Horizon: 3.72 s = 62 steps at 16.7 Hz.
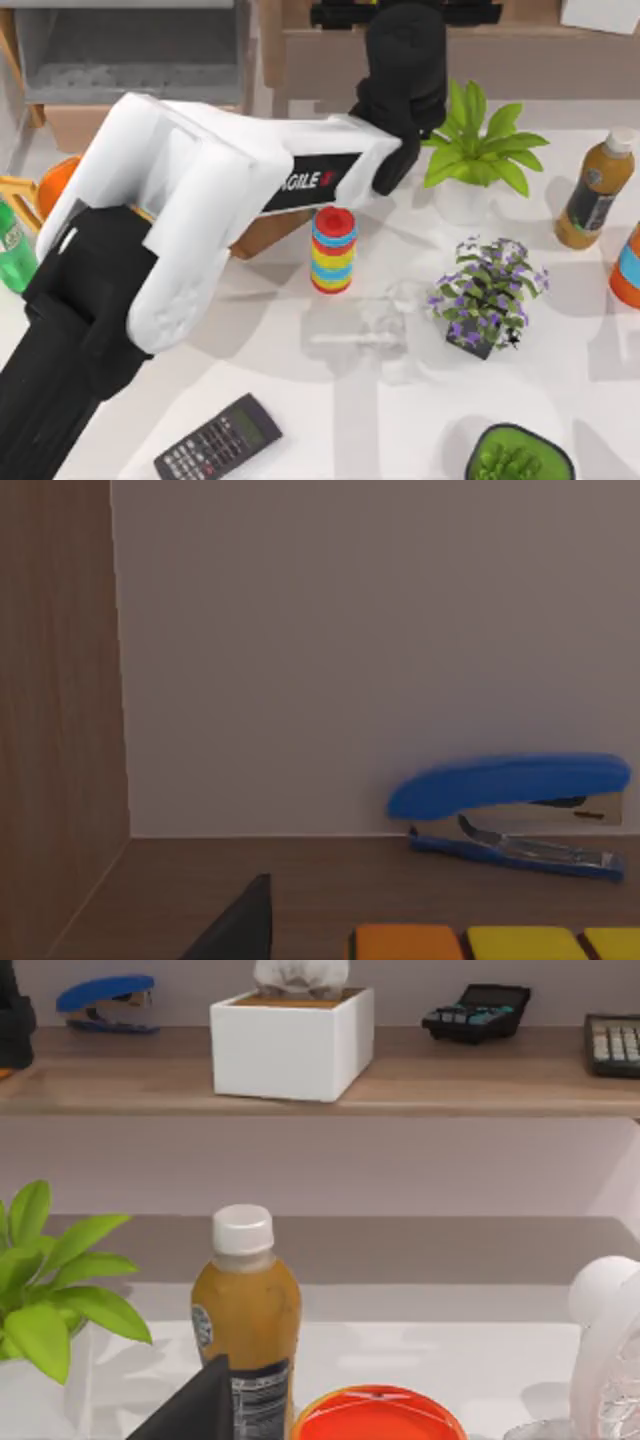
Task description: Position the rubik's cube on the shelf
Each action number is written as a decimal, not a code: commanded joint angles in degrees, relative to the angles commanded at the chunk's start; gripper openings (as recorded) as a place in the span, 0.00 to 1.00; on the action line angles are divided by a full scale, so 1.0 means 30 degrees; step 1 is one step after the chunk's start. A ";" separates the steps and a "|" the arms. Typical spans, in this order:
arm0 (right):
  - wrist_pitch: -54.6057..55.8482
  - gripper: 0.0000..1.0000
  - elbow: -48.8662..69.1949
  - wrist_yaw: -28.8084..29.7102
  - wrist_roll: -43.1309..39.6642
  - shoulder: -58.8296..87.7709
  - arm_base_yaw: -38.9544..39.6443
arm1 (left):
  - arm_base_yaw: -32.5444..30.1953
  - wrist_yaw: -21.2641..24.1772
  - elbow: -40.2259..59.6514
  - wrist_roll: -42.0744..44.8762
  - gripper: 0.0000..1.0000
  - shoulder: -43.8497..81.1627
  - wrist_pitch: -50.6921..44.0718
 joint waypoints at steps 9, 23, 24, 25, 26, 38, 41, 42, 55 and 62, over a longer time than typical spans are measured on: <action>0.0000 1.00 0.0000 0.0000 0.0000 0.0000 0.0000 | -0.0101 0.0038 -0.0132 0.0083 1.00 -0.0096 0.0005; 0.0000 1.00 0.0000 0.0000 0.0000 0.0000 0.0000 | 0.1718 0.6074 -1.3547 1.0771 1.00 -1.0938 0.1771; 0.0000 1.00 0.0000 0.0000 0.0000 0.0000 0.0000 | 0.2535 0.6869 -1.4678 1.1893 1.00 -1.1870 0.2123; 0.0000 1.00 0.0000 0.0000 0.0000 0.0000 0.0000 | 0.3476 0.7688 -1.5770 1.3015 1.00 -1.2753 0.2497; 0.0000 1.00 0.0000 0.0000 0.0000 0.0000 0.0000 | 0.4597 0.8539 -1.6787 1.4120 1.00 -1.3539 0.2907; 0.0000 1.00 0.0000 0.0000 0.0000 0.0000 0.0000 | 2.0636 1.9599 -2.5418 2.4427 1.00 -1.6844 0.9144; 0.0000 1.00 0.0000 0.0000 0.0000 0.0000 0.0000 | 2.3872 2.2098 -2.6772 2.5792 1.00 -1.6185 1.0571; 0.0000 1.00 0.0000 0.0000 0.0000 0.0000 0.0000 | 2.4740 2.2857 -2.7174 2.6121 1.00 -1.5806 1.0952; 0.0000 1.00 0.0000 0.0000 0.0000 0.0000 0.0000 | 2.7157 2.6704 -2.8900 2.7135 1.00 -1.1733 1.1974; 0.0000 1.00 0.0000 0.0000 0.0000 0.0000 0.0000 | 2.6122 2.5677 -2.7544 2.7109 1.00 -1.1206 1.1182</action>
